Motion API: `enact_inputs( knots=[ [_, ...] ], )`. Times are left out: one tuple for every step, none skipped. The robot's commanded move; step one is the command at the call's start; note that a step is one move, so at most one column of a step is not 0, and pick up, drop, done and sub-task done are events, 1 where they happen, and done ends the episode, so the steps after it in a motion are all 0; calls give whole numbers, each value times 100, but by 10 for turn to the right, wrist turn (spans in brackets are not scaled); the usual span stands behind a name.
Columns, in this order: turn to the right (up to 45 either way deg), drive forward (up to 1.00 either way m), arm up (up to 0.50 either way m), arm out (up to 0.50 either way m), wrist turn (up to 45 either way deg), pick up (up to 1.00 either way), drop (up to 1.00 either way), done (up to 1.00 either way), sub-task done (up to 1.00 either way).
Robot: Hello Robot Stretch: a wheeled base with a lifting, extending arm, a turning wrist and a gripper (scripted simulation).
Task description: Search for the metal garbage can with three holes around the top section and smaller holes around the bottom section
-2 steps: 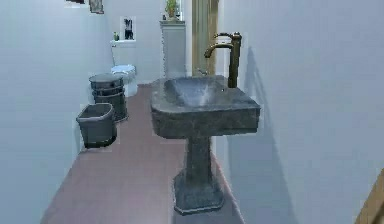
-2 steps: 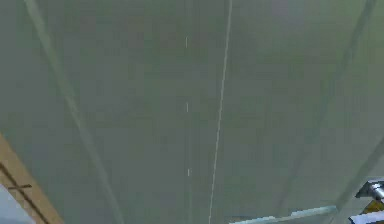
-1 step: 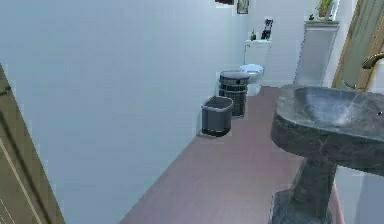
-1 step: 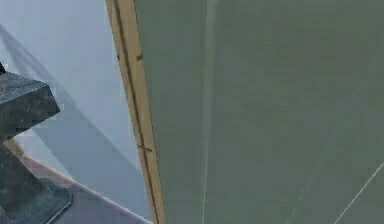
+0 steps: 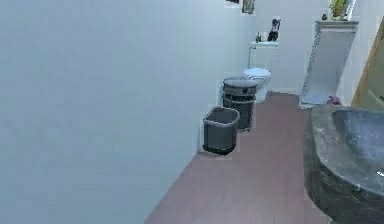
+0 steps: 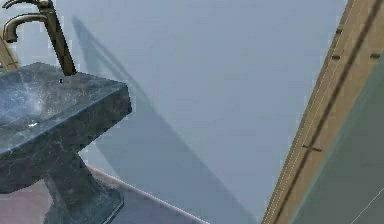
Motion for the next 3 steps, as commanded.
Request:
enact_inputs(
  knots=[
    [-30,0,0,0,0,0,0,0,0],
    [0,45,0,0,0,0,0,0,0],
    [270,0,0,0,0,0,0,0,0]
  ],
)
